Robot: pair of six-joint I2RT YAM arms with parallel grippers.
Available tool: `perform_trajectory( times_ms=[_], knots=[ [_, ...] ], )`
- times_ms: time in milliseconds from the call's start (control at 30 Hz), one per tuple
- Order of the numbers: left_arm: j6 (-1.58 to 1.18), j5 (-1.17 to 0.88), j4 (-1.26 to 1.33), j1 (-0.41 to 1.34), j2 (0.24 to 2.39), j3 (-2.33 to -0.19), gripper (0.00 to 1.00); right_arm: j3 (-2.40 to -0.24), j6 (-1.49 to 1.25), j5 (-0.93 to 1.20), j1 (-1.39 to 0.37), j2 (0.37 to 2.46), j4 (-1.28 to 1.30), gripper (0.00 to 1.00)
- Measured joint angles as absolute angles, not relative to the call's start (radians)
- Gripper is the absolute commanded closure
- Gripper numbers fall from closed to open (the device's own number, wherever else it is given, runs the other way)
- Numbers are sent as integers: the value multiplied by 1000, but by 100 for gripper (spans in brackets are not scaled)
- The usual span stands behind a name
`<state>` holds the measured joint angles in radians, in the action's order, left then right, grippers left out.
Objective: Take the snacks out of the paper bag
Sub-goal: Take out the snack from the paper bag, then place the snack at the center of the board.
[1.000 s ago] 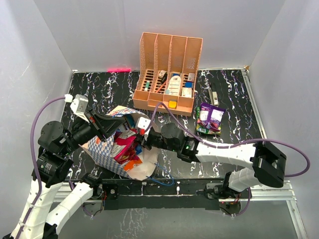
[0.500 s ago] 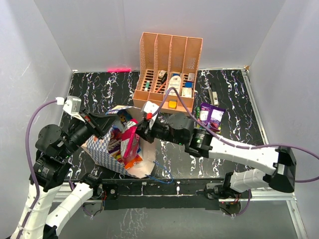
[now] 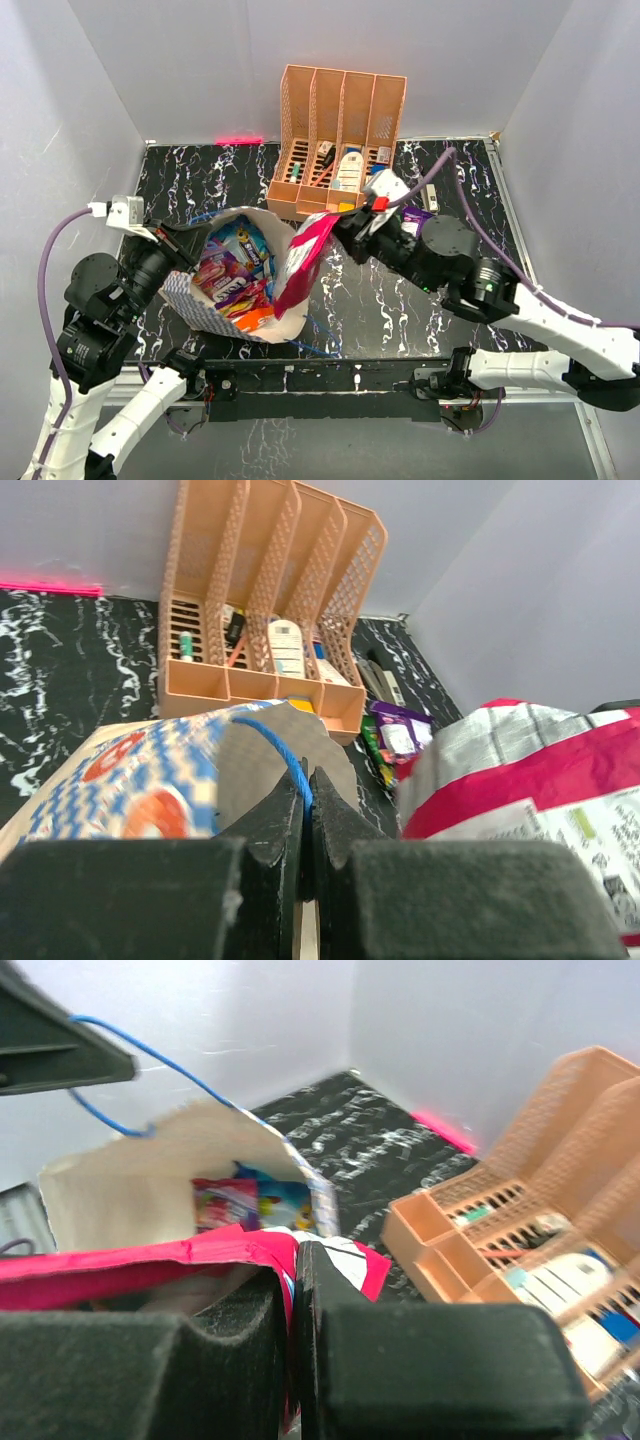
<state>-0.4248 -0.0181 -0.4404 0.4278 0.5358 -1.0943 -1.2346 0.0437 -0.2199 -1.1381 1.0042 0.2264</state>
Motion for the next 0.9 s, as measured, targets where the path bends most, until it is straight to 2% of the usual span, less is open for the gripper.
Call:
perform_trajectory(
  times_ms=[233,467,700,900],
  knots=[
    [-423,97,-488,428,535,-1110,100,-1227,109,-527,-1138,919,339,93],
    [-423,147,-504,428,525,-1110,100,-1056,127,-733,-1132,867,353,93],
    [-422,150,-505,428,524,-1110,100,-871,128,-657,-1055,968,321,93],
    [-419,150,-507,428,524,-1113,100,-861,127,-408,-822,1075,172,93]
  ],
)
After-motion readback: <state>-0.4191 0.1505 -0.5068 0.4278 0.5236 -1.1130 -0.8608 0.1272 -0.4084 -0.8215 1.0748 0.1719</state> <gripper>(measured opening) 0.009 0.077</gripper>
